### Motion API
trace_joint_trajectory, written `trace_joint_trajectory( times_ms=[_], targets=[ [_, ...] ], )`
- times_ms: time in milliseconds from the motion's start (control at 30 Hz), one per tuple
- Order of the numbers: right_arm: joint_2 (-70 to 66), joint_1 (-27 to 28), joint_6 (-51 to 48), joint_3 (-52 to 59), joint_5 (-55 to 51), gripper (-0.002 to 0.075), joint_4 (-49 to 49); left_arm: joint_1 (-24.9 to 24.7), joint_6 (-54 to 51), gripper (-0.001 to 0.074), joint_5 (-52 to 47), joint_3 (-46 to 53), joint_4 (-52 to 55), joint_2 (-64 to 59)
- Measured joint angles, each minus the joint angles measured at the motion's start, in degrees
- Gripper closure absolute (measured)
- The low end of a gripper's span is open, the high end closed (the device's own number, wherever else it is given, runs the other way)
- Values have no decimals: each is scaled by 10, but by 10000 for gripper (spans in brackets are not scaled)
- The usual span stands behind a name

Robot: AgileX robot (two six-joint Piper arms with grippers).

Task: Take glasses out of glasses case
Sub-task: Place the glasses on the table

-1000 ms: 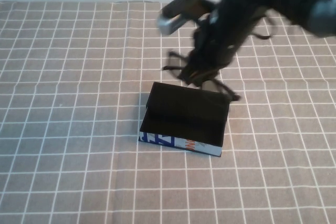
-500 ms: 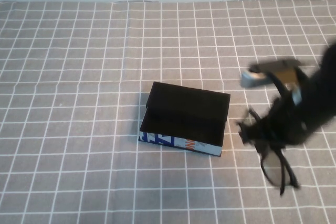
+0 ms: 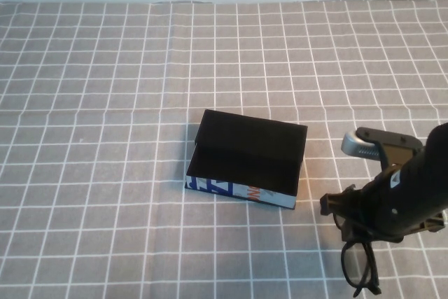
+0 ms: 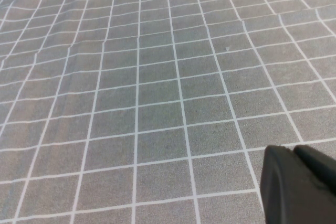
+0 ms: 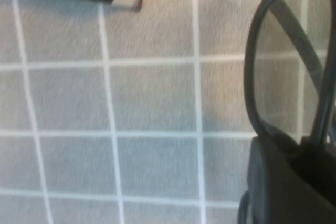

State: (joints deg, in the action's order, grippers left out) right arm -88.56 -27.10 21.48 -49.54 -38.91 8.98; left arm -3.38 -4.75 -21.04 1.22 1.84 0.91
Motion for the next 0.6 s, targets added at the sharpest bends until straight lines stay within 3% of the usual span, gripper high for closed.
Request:
trace_joint_trajectory(
  times_ms=[200,367,500,600],
  targets=[
    [-26,0,1,0,8,484,-23,0,0,739,0,0,0,0],
    [-26,0,2,-4,1,432,-37,0,0,739,0,0,0,0],
    [-14,0,-4,-11,-37,464,-46,0,0,739,0,0,0,0],
    [19,0,-16,-9,-66,584,-48,0,0,739,0,0,0,0]
  ],
)
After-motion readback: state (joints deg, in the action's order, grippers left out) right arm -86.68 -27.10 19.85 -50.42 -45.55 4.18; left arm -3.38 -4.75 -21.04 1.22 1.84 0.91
